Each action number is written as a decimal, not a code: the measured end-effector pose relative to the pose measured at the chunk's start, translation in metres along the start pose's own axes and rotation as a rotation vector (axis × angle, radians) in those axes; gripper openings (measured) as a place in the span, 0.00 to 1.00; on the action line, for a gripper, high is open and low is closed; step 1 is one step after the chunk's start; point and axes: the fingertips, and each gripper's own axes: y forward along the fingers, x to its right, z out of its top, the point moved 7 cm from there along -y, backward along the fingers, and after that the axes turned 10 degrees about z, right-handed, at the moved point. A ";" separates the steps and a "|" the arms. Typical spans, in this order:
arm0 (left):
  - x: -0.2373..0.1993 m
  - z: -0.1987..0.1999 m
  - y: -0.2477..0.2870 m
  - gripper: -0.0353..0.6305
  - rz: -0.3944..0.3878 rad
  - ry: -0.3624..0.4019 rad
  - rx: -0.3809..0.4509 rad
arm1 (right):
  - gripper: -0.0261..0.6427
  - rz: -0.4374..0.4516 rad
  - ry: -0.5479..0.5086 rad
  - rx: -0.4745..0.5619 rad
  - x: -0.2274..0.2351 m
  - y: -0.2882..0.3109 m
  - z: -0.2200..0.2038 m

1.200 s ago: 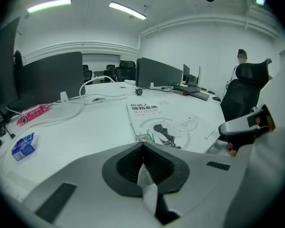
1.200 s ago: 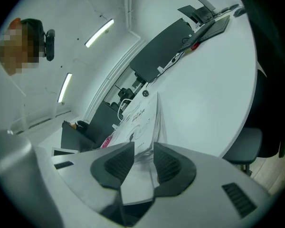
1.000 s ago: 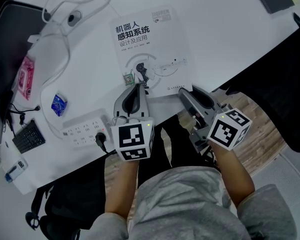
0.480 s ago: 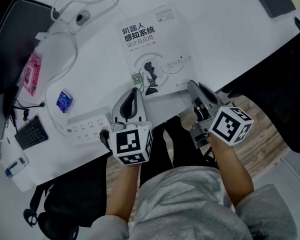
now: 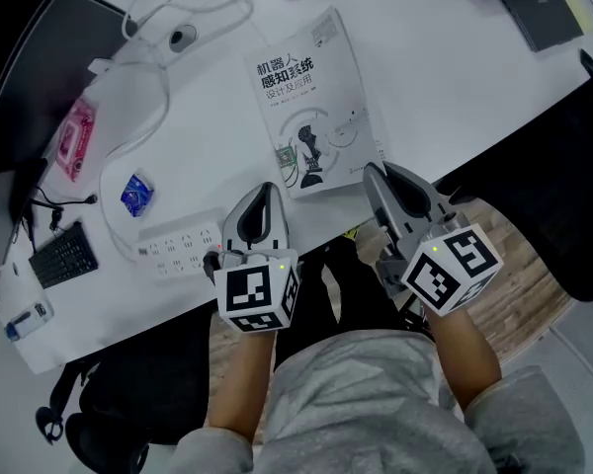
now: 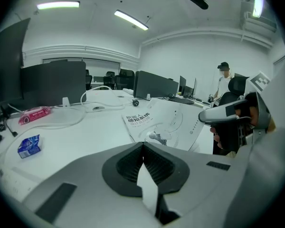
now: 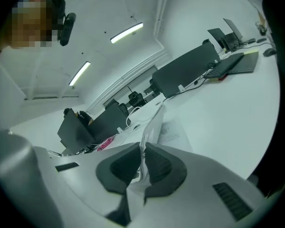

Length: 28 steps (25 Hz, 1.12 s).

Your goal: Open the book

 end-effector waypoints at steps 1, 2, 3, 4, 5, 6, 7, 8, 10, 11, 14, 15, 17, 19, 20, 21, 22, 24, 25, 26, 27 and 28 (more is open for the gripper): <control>-0.002 0.001 -0.004 0.07 0.002 -0.007 0.006 | 0.11 0.007 -0.015 -0.003 -0.005 0.001 0.001; -0.004 0.001 -0.008 0.07 0.004 -0.015 0.010 | 0.11 0.012 -0.026 -0.008 -0.009 0.002 0.002; -0.006 0.001 -0.011 0.07 0.007 -0.023 0.014 | 0.11 0.018 -0.035 -0.012 -0.013 0.003 0.003; -0.009 0.002 -0.014 0.07 0.011 -0.028 0.018 | 0.11 0.024 -0.042 -0.015 -0.016 0.005 0.004; -0.011 0.004 -0.016 0.07 0.016 -0.030 0.023 | 0.11 0.031 -0.050 -0.016 -0.019 0.006 0.006; -0.014 0.006 -0.017 0.07 0.023 -0.031 0.032 | 0.11 0.039 -0.060 -0.016 -0.021 0.009 0.009; -0.016 0.009 -0.019 0.07 0.030 -0.032 0.041 | 0.11 0.050 -0.071 -0.016 -0.023 0.011 0.012; -0.018 0.011 -0.021 0.07 0.038 -0.035 0.047 | 0.11 0.061 -0.082 -0.020 -0.026 0.012 0.015; -0.021 0.011 -0.029 0.07 0.050 -0.048 0.054 | 0.11 0.081 -0.103 -0.035 -0.033 0.013 0.016; -0.023 0.010 -0.032 0.07 0.055 -0.057 0.057 | 0.11 0.089 -0.115 -0.043 -0.036 0.015 0.016; -0.031 0.007 -0.038 0.07 0.068 -0.080 0.066 | 0.11 0.109 -0.132 -0.061 -0.044 0.020 0.016; -0.034 0.006 -0.040 0.07 0.073 -0.085 0.068 | 0.11 0.117 -0.135 -0.066 -0.046 0.021 0.017; -0.039 0.005 -0.043 0.07 0.083 -0.098 0.072 | 0.11 0.132 -0.146 -0.077 -0.051 0.024 0.018; -0.044 0.003 -0.046 0.07 0.091 -0.117 0.075 | 0.11 0.147 -0.159 -0.093 -0.056 0.026 0.019; -0.046 0.003 -0.047 0.07 0.093 -0.126 0.078 | 0.11 0.155 -0.164 -0.102 -0.058 0.028 0.020; -0.049 0.004 -0.047 0.07 0.095 -0.133 0.082 | 0.11 0.166 -0.169 -0.110 -0.060 0.029 0.021; -0.051 0.004 -0.047 0.07 0.098 -0.139 0.087 | 0.11 0.177 -0.174 -0.118 -0.063 0.032 0.023; -0.056 0.005 -0.048 0.07 0.107 -0.151 0.094 | 0.11 0.198 -0.185 -0.135 -0.068 0.036 0.024; -0.058 0.005 -0.050 0.07 0.112 -0.158 0.095 | 0.11 0.207 -0.188 -0.144 -0.071 0.039 0.024; -0.060 0.005 -0.052 0.07 0.117 -0.166 0.096 | 0.11 0.215 -0.188 -0.151 -0.074 0.041 0.023; -0.062 0.004 -0.054 0.07 0.122 -0.172 0.097 | 0.11 0.222 -0.187 -0.157 -0.076 0.044 0.023; -0.065 0.004 -0.056 0.07 0.128 -0.178 0.099 | 0.11 0.230 -0.187 -0.161 -0.079 0.048 0.022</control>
